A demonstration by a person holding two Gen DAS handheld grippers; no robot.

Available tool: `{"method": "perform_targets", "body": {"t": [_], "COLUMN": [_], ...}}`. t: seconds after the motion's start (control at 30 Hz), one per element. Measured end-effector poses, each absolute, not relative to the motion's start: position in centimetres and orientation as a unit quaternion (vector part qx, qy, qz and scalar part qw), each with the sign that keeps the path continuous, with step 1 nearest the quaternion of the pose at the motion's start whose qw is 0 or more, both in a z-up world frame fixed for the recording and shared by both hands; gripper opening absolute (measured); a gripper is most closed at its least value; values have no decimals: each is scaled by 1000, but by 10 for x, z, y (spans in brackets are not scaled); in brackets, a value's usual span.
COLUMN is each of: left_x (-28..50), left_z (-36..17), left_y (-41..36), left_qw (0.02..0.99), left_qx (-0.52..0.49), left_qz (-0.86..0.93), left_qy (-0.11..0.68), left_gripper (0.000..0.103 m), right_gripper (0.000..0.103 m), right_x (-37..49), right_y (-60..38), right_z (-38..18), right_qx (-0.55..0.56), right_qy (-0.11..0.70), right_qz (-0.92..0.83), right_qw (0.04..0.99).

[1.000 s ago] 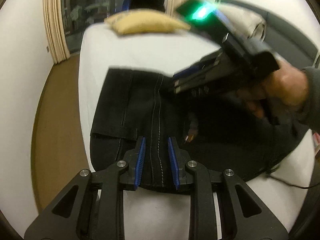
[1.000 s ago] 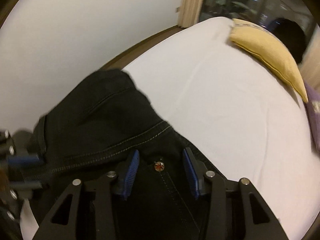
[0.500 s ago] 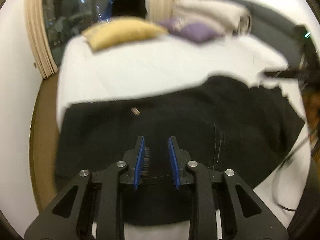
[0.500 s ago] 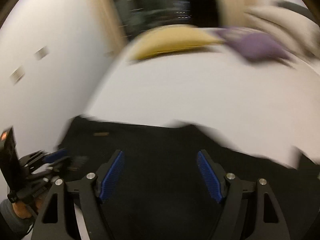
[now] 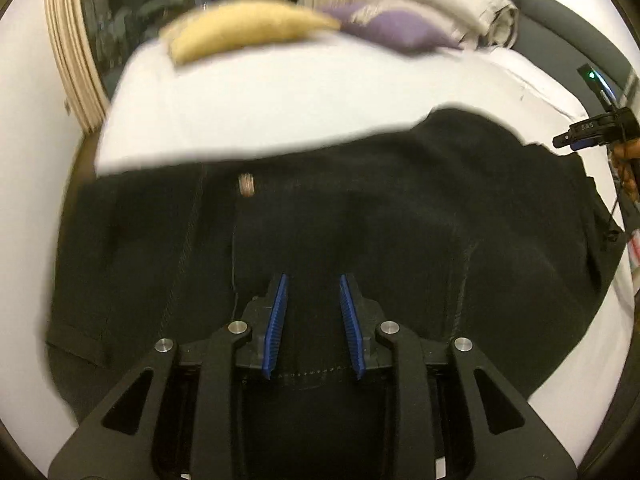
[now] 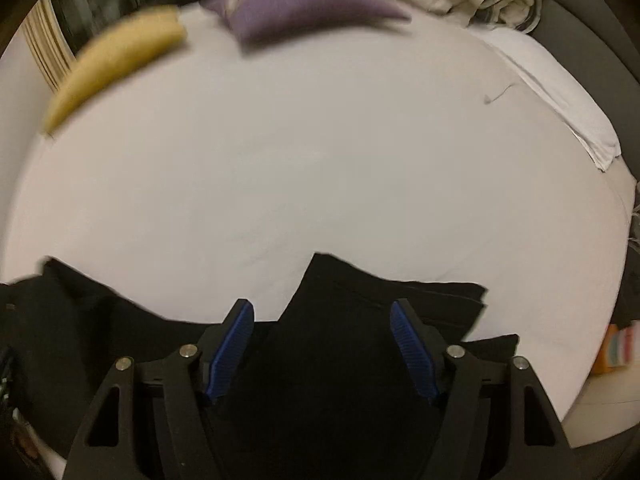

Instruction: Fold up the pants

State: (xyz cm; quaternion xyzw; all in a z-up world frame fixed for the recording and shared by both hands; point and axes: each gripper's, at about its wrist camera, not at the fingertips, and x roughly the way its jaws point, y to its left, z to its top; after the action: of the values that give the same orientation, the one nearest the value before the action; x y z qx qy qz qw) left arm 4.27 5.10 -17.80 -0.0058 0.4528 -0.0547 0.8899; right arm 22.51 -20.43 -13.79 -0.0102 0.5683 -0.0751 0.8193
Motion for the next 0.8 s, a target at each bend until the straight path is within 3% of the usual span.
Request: {"method": "perform_targets", "body": {"t": [0.27,0.37,0.6,0.67,0.8], "left_x": [34,37,31,32,32], "left_z": [-184,-186,-184,-185,-185], "left_y": [48,47,51,51,51], "left_qw": [898,899,901,900,900], "left_qx": [8,6,12,11,14], "left_qz": [-49,-50,-46,-47,-45], "left_qy": [437,435,432,432,433], "left_gripper": [26,26,26,26,26], "right_gripper": [70,59,17,12,11], "right_x": [255,258,257,250,225], "right_y": [-212,-216,-228,-234,-263], "right_z": [-178,-179,-176,-168,-144], "right_qx": [3,21,38,66,131], "right_qy": [611,611,614,602,557], "right_qz": [-134,-125,-109,-99,-82], "right_qw": [780,781,781,790,816]}}
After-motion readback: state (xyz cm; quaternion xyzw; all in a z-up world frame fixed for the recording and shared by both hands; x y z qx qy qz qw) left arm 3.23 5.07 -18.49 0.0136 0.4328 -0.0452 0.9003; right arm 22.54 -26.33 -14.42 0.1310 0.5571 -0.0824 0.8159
